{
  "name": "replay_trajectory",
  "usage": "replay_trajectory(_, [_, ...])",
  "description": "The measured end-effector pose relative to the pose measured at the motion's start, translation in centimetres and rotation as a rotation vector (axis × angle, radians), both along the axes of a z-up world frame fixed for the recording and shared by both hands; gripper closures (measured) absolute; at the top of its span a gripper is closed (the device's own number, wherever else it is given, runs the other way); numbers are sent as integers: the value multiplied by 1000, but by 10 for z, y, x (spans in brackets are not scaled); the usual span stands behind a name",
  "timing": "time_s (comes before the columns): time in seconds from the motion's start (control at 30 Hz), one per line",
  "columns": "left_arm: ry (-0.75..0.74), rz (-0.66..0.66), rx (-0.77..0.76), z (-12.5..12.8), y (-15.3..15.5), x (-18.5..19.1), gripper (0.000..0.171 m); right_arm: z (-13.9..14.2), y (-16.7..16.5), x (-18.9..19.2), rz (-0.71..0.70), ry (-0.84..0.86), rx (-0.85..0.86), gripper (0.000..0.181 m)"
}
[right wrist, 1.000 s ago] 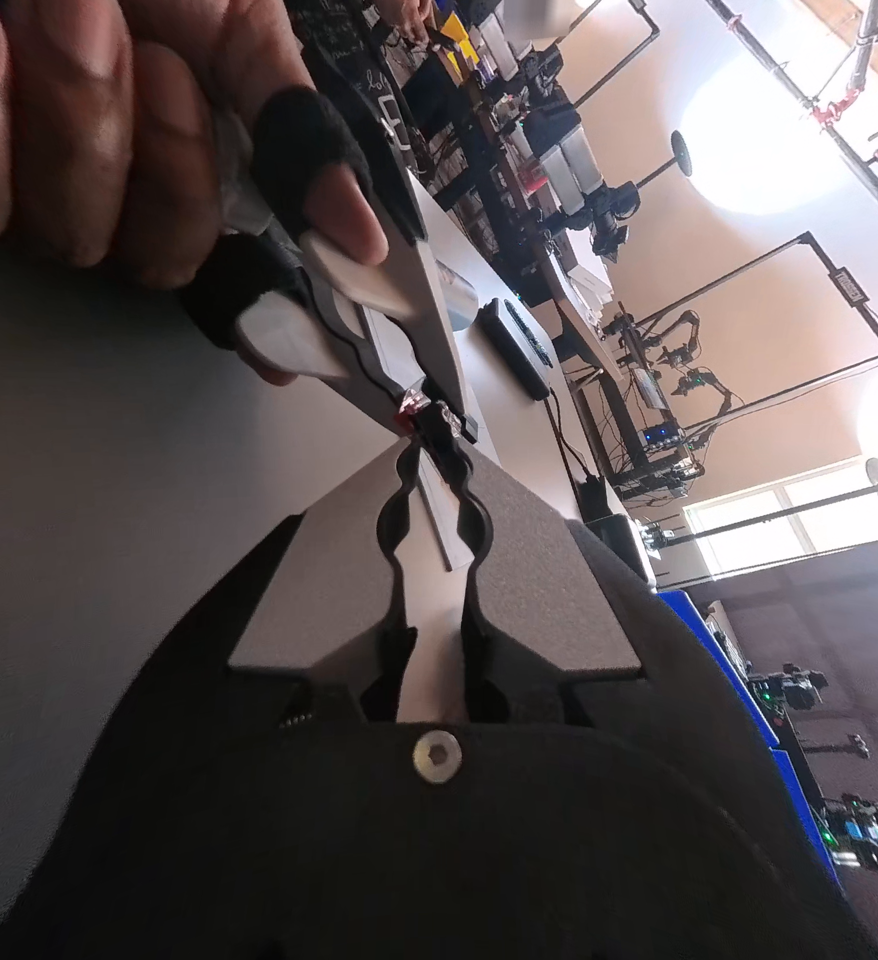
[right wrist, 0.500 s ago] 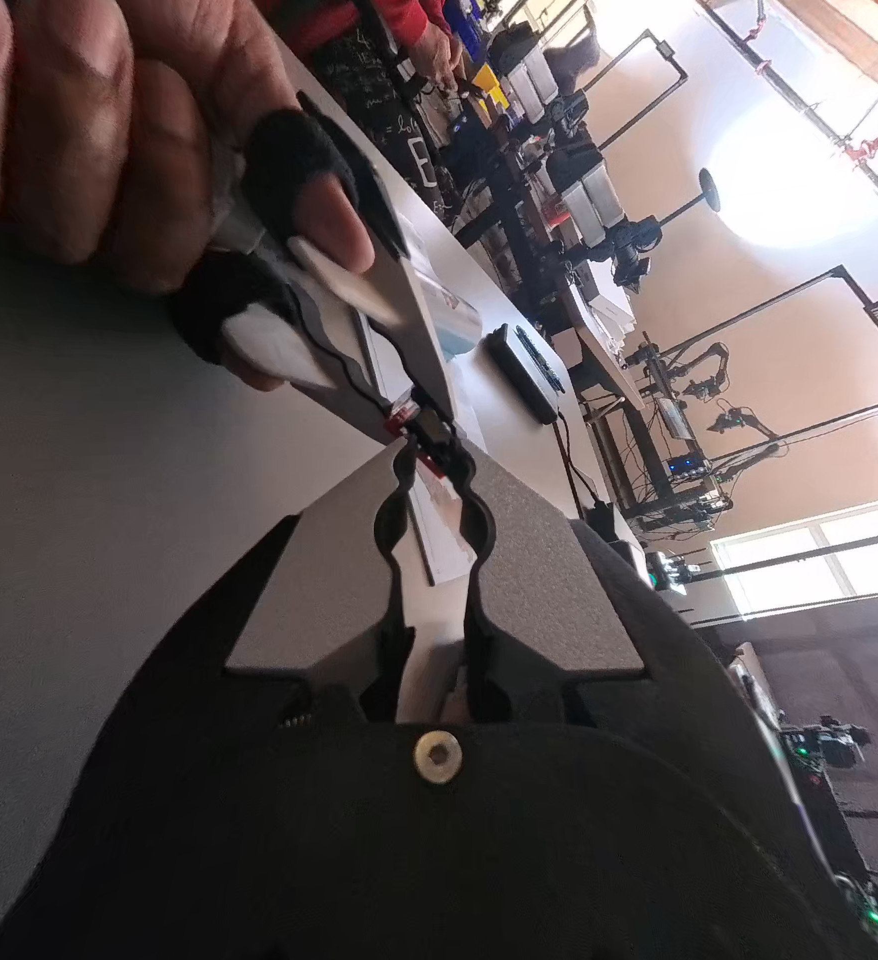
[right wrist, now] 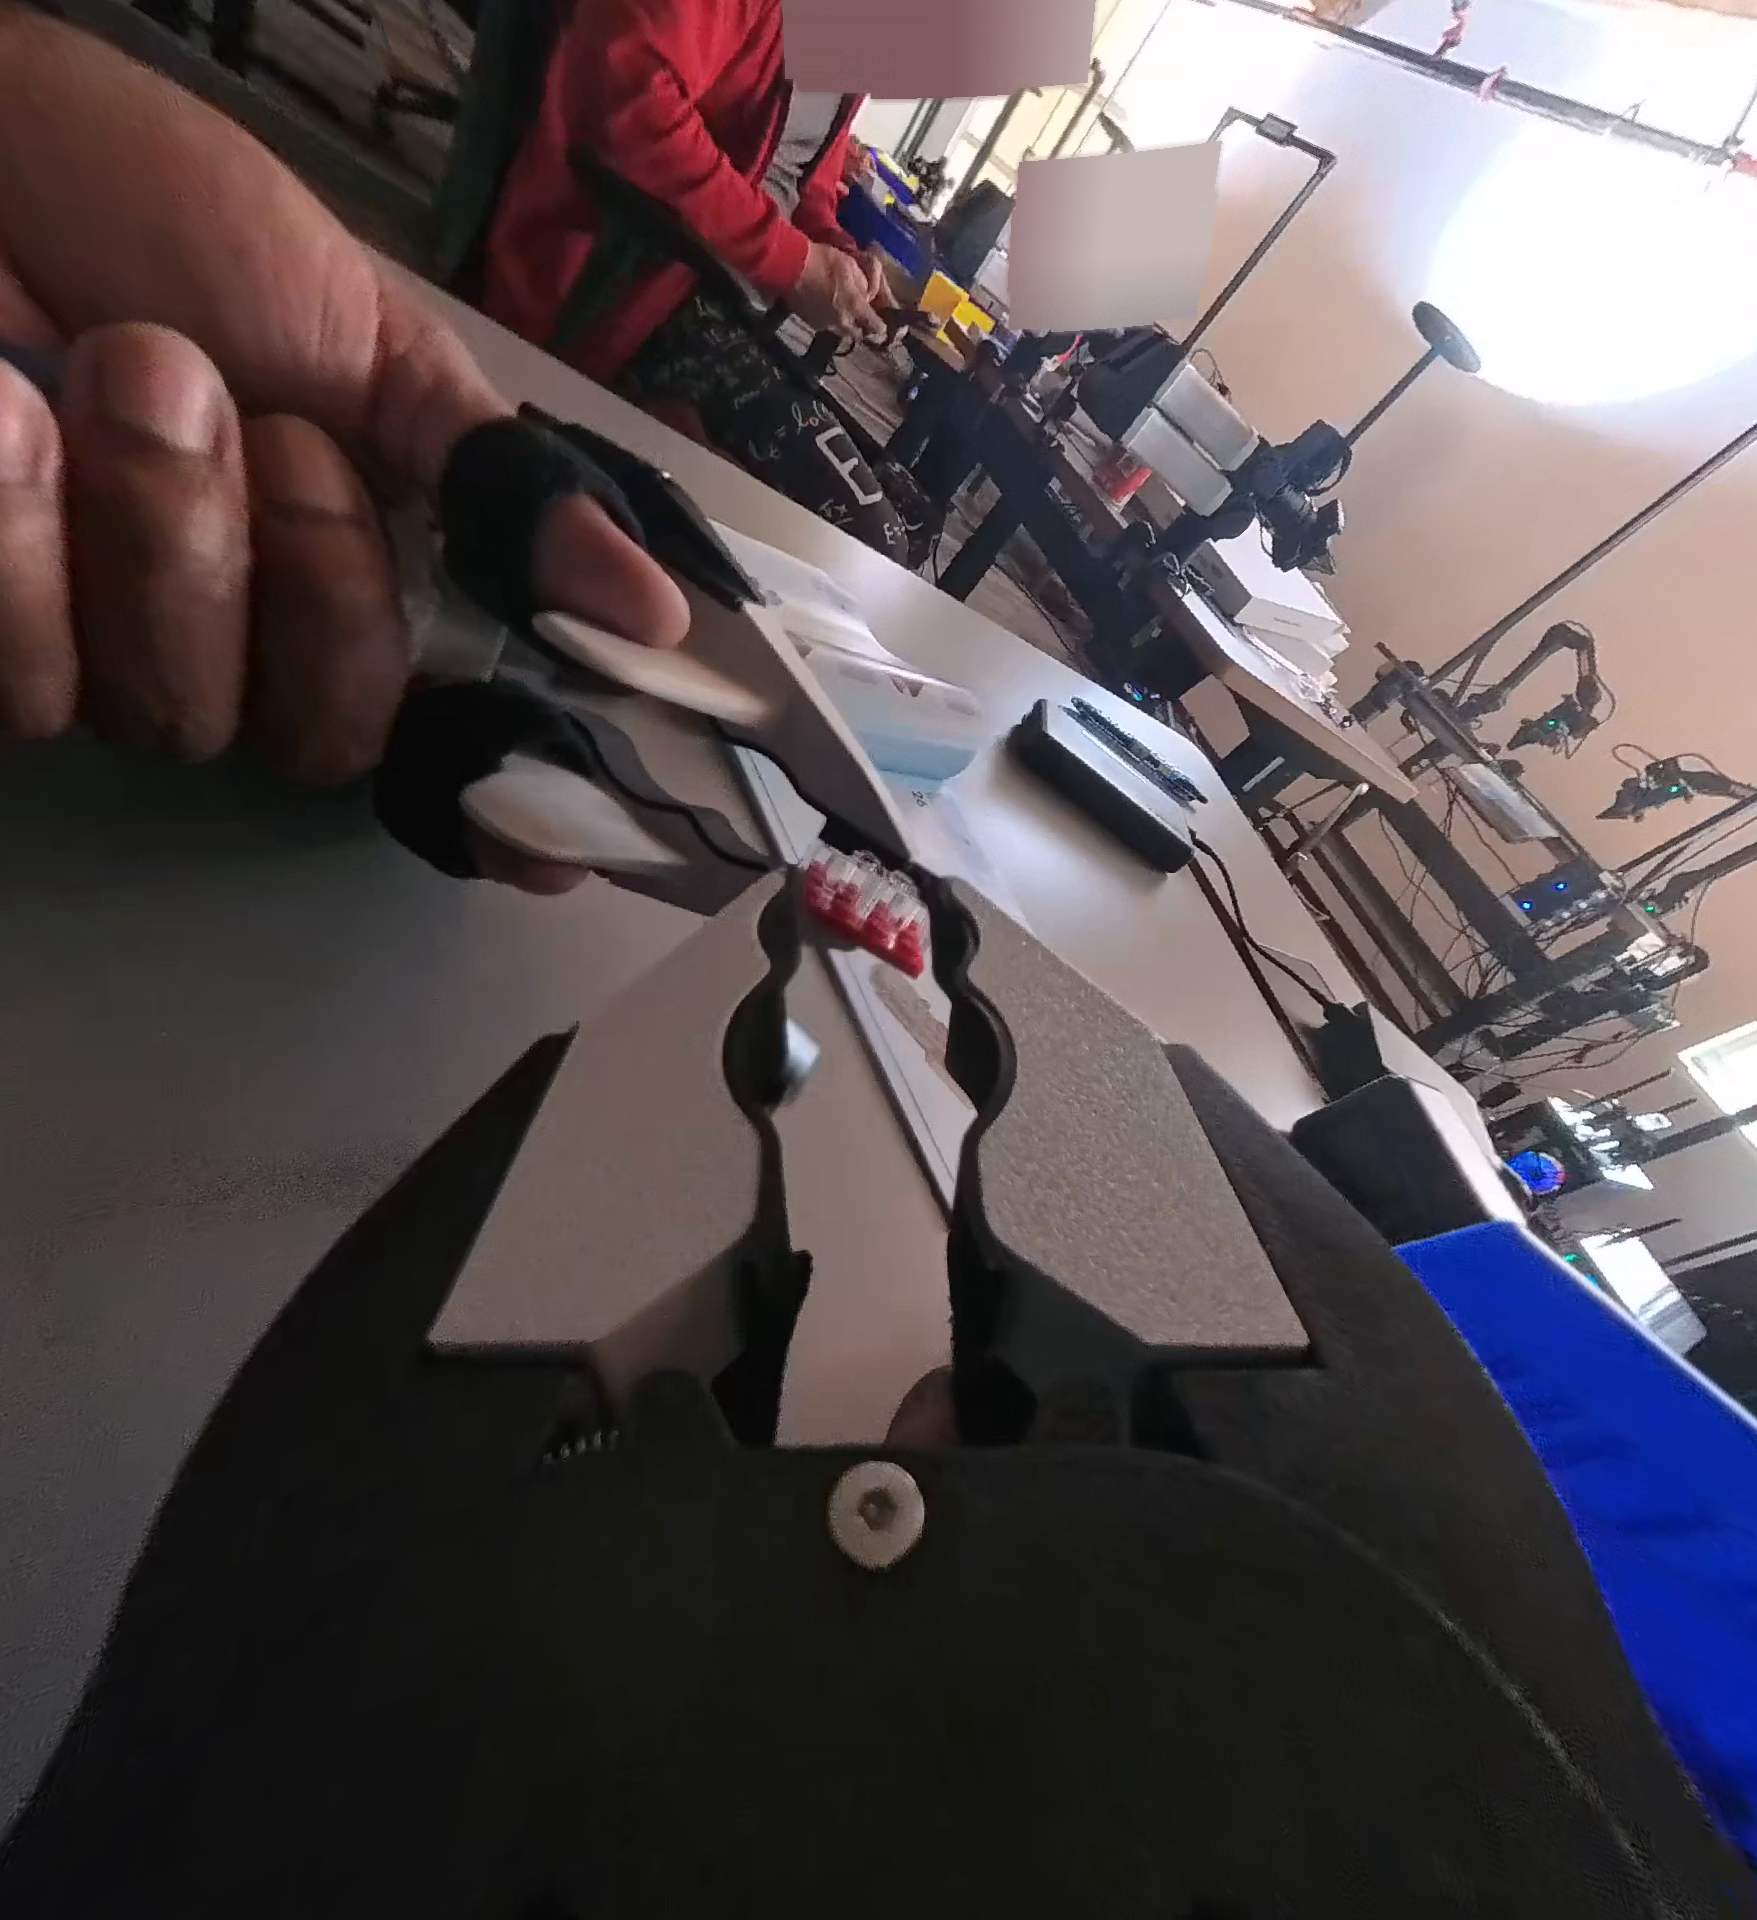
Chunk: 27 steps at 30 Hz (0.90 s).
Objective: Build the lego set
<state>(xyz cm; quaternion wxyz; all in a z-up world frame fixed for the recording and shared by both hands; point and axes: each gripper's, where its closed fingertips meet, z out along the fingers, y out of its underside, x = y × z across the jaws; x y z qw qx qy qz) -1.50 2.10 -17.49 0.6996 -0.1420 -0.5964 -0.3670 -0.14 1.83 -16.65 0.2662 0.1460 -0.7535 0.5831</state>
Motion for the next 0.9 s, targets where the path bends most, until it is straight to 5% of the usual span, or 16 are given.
replay_trajectory(0.3, [18,44,-111,-8,-9,-3,154,-13,38,-18,-179,-211,59,152])
replay_trajectory(0.5, [30,40,-155,-11,-9,-4,154,-66,84,-33,-357,-486,303,152])
replay_trajectory(0.9, [14,33,-173,-17,-5,1,154,-85,58,-48,-345,-448,444,162])
